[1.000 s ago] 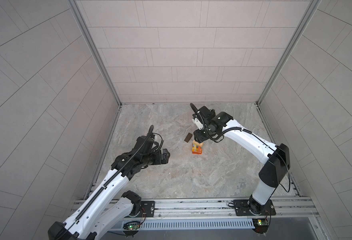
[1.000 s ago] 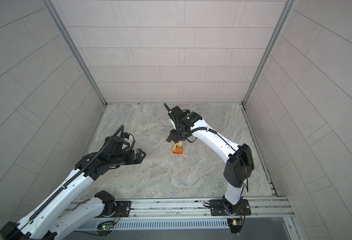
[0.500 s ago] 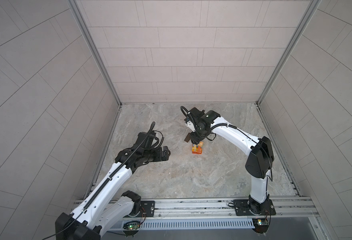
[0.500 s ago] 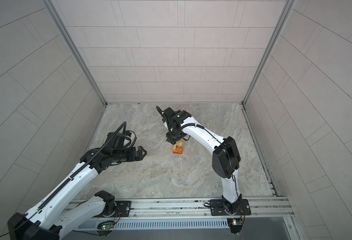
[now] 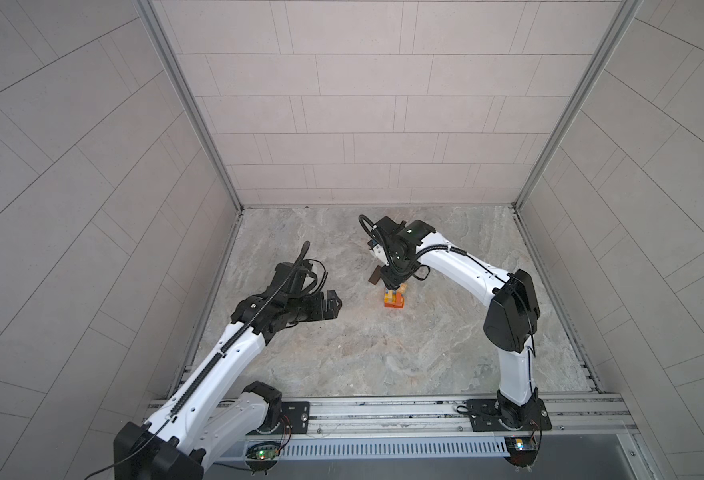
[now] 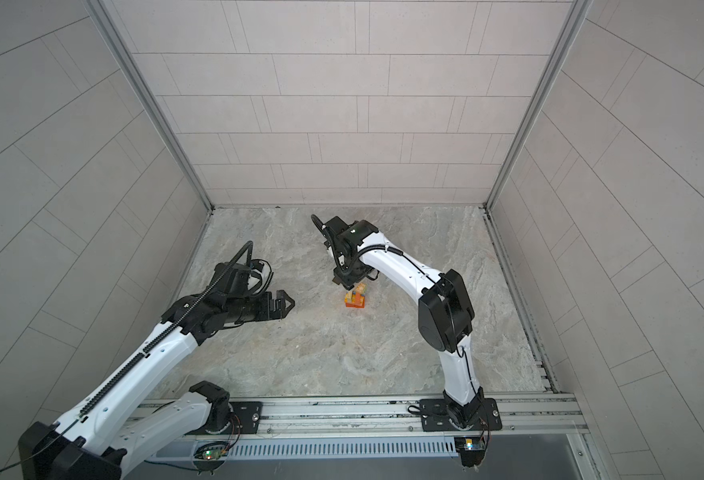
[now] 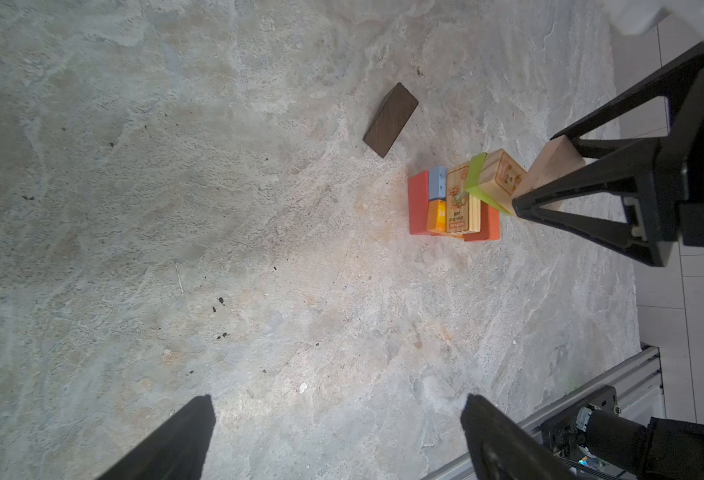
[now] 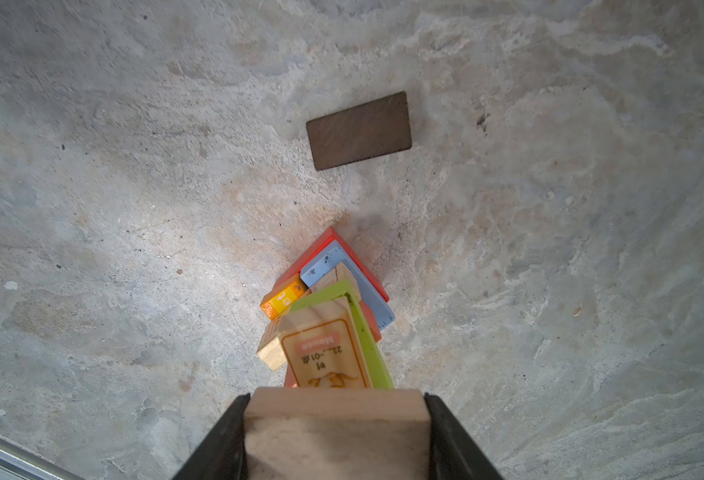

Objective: Build the wood block tower
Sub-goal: 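Lower the small pale block onto the stack and open the right gripper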

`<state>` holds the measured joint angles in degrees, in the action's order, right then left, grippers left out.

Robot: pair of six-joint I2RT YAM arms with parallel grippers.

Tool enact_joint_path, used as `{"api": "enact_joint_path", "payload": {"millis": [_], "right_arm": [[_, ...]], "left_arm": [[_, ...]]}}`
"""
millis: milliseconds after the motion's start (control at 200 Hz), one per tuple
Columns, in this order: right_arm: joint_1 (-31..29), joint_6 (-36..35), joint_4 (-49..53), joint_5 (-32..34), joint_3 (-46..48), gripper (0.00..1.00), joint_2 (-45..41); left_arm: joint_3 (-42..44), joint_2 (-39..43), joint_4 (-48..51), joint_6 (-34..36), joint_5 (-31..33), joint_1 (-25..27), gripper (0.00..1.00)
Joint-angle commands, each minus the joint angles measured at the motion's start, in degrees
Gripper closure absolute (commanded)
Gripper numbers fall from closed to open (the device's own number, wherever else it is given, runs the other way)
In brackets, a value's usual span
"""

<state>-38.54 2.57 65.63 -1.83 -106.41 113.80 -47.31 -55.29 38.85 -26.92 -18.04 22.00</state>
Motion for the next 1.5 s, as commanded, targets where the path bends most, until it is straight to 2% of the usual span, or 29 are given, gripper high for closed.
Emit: {"api": "enact_joint_path", "payload": {"millis": [0, 530, 886, 1176, 1436, 1496], "right_arm": [[0.19, -1.11, 1.13, 0.86, -0.03, 0.5, 0.72], [0.25, -1.36, 0.38, -0.29, 1.19, 0.44, 1.78], [0.26, -1.37, -0.59, 0.57, 2.09, 0.26, 0.57], [0.23, -1.4, -0.89, 0.68, 2.26, 0.2, -0.76], [0.73, -0.55, -4.04, -0.9, 3.7, 0.18, -7.05], [1.16, -0.04, -5.8, -2.34, 5.1, 0.18, -9.99]], "left_arm": [[0.68, 0.92, -0.62, 1.03, 0.02, -0.33, 0.0], [0.83, 1.32, -0.81, 1.08, -0.14, -0.29, 0.0], [0.89, 1.29, -0.7, 1.05, 0.03, -0.29, 0.0], [0.79, 1.12, -0.72, 1.21, 0.46, -0.29, 0.0], [-0.97, -0.34, 0.25, 2.93, 1.08, -0.38, 0.0], [-2.02, -1.6, 0.55, 3.36, 0.82, -0.39, 0.04]]}}
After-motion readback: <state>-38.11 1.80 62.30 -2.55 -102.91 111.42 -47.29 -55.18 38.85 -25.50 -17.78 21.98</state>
